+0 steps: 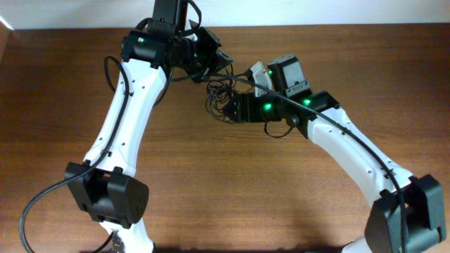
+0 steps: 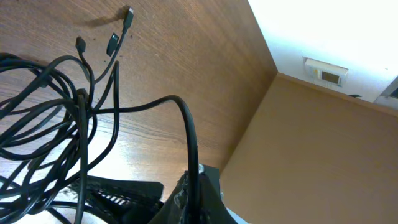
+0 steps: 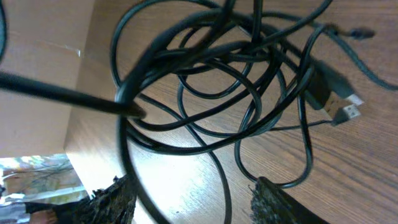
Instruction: Untangle cables
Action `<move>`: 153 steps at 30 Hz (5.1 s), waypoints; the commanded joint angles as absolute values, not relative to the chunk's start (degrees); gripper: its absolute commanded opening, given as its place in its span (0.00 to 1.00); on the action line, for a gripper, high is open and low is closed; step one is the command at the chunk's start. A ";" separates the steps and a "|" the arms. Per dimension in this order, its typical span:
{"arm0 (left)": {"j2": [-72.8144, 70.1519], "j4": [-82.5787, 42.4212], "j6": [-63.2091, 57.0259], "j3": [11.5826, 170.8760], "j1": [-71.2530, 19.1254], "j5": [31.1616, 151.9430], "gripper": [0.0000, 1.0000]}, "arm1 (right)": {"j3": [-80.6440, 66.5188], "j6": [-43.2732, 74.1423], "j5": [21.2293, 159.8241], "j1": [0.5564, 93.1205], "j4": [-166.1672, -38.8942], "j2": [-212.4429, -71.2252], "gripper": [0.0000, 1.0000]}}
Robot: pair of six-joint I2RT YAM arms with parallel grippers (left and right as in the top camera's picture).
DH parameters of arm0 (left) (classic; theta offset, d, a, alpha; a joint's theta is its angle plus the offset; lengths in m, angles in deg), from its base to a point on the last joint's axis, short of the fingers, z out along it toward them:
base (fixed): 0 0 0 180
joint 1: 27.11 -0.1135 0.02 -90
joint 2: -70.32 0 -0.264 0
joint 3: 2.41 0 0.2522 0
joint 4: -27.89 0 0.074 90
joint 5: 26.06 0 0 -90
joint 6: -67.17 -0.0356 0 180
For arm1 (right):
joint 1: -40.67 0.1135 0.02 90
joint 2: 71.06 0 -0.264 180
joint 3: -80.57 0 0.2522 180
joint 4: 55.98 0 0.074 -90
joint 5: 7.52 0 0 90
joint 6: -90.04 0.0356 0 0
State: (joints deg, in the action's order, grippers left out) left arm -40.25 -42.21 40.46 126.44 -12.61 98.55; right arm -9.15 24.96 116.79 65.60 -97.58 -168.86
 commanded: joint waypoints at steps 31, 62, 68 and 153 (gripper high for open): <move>-38.41 -45.95 -21.16 127.93 -25.51 37.96 0.00 | -26.31 13.71 102.10 18.24 -144.97 -139.05 0.04; -38.43 -58.43 -33.11 127.80 -22.97 82.20 0.93 | -26.46 4.99 107.76 32.38 -149.82 -157.58 0.88; -40.79 -53.79 -36.22 127.64 -16.20 84.36 0.89 | -26.46 4.99 107.76 33.21 -149.23 -159.57 0.88; -58.02 -74.47 -23.60 157.72 -23.17 66.57 0.00 | -26.42 22.25 91.52 37.74 -138.91 -156.97 0.04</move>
State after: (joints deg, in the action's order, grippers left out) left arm -59.66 -74.16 -24.65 156.76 -22.97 78.26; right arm -26.09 25.20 93.01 40.97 -137.01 -159.57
